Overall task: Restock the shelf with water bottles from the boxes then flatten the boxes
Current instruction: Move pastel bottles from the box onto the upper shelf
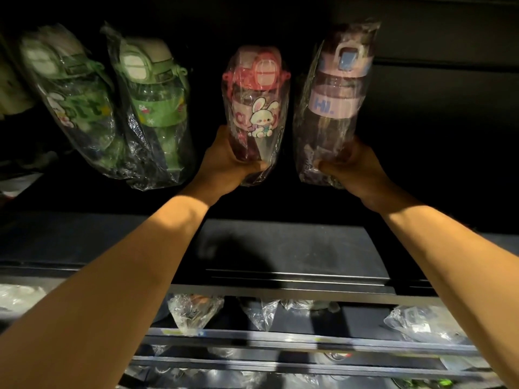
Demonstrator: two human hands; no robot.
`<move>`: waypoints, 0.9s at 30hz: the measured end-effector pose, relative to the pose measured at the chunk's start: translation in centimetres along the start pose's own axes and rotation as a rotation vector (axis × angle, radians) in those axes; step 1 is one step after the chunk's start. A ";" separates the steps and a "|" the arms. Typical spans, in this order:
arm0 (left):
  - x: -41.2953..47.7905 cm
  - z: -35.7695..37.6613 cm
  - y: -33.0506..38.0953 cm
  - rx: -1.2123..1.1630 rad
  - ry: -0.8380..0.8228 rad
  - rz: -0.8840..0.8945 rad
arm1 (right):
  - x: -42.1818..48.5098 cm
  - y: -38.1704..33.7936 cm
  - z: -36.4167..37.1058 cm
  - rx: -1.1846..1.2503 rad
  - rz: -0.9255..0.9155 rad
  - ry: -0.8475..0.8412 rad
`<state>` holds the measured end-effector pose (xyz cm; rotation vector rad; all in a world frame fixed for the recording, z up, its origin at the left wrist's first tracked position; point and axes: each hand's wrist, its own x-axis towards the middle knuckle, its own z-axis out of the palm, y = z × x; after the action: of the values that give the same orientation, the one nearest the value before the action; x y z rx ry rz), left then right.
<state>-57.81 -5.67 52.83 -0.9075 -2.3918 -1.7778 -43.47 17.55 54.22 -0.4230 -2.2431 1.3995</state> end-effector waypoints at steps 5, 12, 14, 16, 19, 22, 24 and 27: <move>-0.3 0.4 0.3 0.033 0.038 -0.012 | -0.1 -0.2 -0.4 0.016 0.009 -0.008; -1.0 0.5 0.7 0.094 0.088 -0.033 | -0.1 0.4 -0.1 0.034 -0.019 0.000; -1.5 0.2 0.9 0.109 0.065 -0.027 | -0.3 0.2 -0.2 0.010 -0.003 -0.013; -2.2 -0.2 1.5 0.129 0.035 -0.019 | -0.9 -0.1 -0.3 -0.032 0.006 -0.017; -4.2 -1.1 2.5 0.217 0.044 -0.006 | -3.5 -0.8 -0.2 -0.074 0.056 0.090; -8.6 -3.1 3.9 0.448 -0.017 0.017 | -8.8 -2.5 -0.6 -0.140 0.059 0.235; -12.8 -4.8 5.8 0.640 -0.092 0.024 | -13.7 -3.8 -1.0 -0.298 0.035 0.217; -19.8 -8.0 8.3 0.695 -0.076 0.162 | -21.3 -4.8 -0.9 -0.512 -0.096 0.135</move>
<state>-40.03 -19.82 55.81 -1.0189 -2.5892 -0.7604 -25.09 5.79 54.24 -0.5460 -2.4542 0.7128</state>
